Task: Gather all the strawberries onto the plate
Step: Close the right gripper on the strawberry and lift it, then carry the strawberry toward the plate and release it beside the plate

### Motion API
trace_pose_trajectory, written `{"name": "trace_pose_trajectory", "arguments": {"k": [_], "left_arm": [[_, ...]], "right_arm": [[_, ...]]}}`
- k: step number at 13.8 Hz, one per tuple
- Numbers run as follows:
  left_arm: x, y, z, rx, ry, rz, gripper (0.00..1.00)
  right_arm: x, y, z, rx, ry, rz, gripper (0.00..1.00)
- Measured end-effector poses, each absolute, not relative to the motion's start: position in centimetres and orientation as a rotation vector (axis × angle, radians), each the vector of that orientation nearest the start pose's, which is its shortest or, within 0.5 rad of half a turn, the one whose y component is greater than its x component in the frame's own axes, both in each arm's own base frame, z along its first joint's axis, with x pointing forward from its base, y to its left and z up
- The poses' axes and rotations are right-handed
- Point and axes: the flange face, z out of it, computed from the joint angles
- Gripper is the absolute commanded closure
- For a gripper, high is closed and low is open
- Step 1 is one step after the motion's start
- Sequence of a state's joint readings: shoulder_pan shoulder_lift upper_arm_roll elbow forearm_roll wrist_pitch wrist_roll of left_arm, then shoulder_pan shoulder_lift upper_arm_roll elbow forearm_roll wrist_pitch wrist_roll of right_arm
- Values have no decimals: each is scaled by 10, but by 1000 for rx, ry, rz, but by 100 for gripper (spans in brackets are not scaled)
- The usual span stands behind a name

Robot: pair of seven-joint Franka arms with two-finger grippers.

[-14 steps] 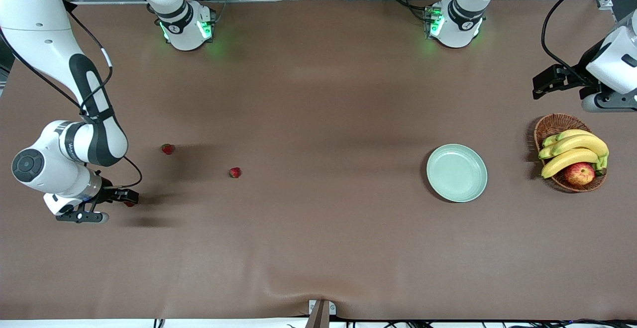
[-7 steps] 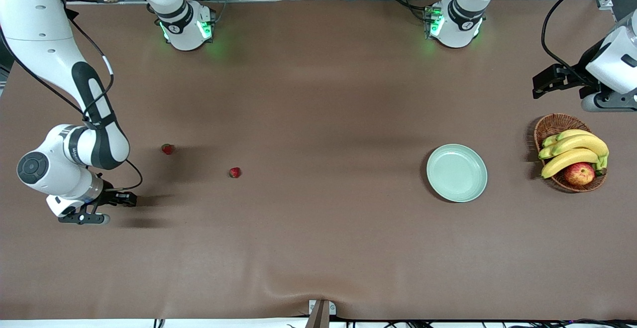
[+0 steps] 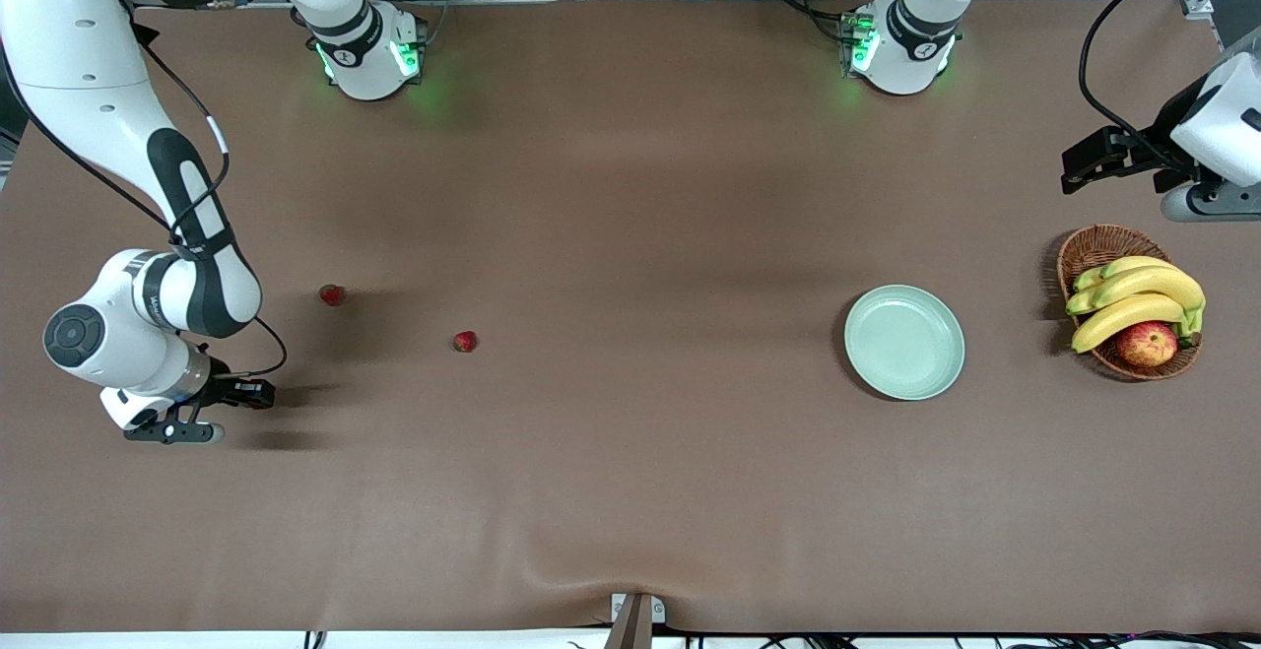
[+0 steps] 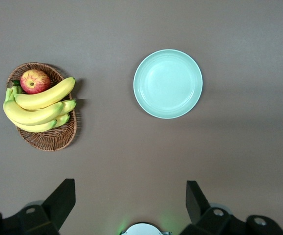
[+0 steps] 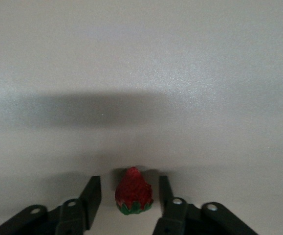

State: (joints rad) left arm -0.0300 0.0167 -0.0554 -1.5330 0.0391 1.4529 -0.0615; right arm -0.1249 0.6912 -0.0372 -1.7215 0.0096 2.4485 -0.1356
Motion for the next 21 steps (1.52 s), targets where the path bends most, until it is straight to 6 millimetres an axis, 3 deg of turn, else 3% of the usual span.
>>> {"name": "trace_pose_trajectory", "arguments": {"k": [1, 4, 9, 12, 17, 21], "left_arm": [[546, -42, 623, -3093, 33, 145, 0], [546, -42, 623, -3093, 33, 146, 0], [547, -44, 620, -3093, 40, 149, 0], [550, -46, 615, -3092, 44, 158, 0], [552, -44, 612, -3092, 39, 167, 0], [553, -42, 612, -3092, 34, 168, 0]], "right_arm": [[665, -106, 187, -3163, 37, -48, 55], [664, -106, 183, -3163, 3, -36, 97], [668, -103, 187, -3160, -24, -36, 100], [681, -93, 209, -3118, -5, 61, 100], [709, -33, 285, -2973, 197, 196, 100], [711, 58, 294, -2861, 436, 252, 100]]}}
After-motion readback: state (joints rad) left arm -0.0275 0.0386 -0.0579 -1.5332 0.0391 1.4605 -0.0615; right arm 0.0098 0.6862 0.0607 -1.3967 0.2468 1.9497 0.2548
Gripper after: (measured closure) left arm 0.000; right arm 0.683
